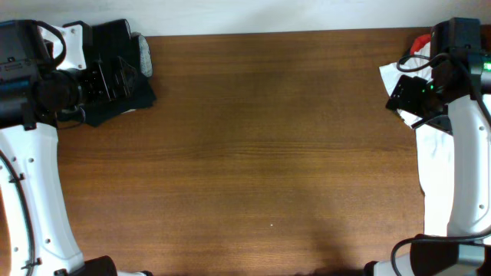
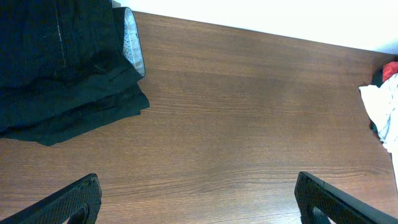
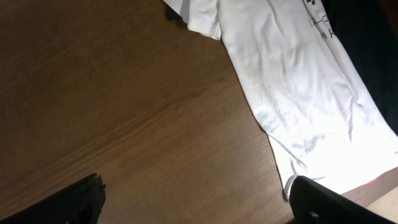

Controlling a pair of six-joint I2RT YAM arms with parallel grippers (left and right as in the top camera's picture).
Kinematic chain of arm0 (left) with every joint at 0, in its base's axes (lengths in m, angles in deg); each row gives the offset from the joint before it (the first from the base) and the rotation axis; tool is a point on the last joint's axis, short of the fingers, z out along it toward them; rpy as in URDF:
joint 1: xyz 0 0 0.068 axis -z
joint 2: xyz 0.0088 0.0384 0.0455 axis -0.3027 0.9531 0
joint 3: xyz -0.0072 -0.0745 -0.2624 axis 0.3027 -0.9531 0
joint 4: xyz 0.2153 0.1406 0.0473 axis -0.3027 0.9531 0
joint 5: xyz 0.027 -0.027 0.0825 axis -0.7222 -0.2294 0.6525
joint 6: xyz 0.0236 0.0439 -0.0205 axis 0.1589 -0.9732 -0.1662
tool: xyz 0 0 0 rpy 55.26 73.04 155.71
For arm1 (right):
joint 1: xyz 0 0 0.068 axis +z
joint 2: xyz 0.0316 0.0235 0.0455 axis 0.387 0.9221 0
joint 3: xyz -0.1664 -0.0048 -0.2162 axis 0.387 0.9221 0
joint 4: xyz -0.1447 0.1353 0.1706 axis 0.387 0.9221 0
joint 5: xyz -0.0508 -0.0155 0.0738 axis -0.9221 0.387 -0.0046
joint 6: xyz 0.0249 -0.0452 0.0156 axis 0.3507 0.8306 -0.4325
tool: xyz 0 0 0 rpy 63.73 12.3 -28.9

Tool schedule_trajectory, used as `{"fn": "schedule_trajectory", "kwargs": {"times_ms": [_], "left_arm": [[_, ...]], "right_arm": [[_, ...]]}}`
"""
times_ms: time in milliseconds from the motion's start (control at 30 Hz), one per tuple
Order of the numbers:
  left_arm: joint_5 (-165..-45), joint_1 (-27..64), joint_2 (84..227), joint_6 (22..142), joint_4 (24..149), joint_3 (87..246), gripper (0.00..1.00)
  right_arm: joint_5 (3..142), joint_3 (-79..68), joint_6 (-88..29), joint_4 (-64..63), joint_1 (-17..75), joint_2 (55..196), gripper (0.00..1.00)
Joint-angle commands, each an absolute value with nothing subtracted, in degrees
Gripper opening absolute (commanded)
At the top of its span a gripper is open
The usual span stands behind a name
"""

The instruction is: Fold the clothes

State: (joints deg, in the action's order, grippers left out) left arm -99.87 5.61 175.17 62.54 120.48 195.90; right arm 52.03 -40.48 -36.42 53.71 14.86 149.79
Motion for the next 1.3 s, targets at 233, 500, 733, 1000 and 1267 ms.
{"fn": "schedule_trajectory", "kwargs": {"times_ms": [233,500,733,1000,1267], "left_arm": [[-100.5,5.4,174.4,63.1,120.7,196.0,0.99],[-100.5,5.4,174.4,63.1,120.7,196.0,0.99],[-100.5,5.4,174.4,63.1,120.7,196.0,0.99],[-100.5,5.4,174.4,63.1,120.7,196.0,0.99],[-100.5,5.4,174.4,63.1,120.7,196.0,0.99]], "right_arm": [[52.1,-41.1,-36.8,53.8,14.9,125.6,0.99],[52.1,-33.7,-36.8,53.8,14.9,105.2,0.98],[55.0,-5.2,-37.0,38.6,14.9,86.8,0.99],[61.6,43.6,-36.8,2.6,18.9,62.4,0.99],[63.7,58.3,-34.4,-9.1,22.5,55.1,0.99]]}}
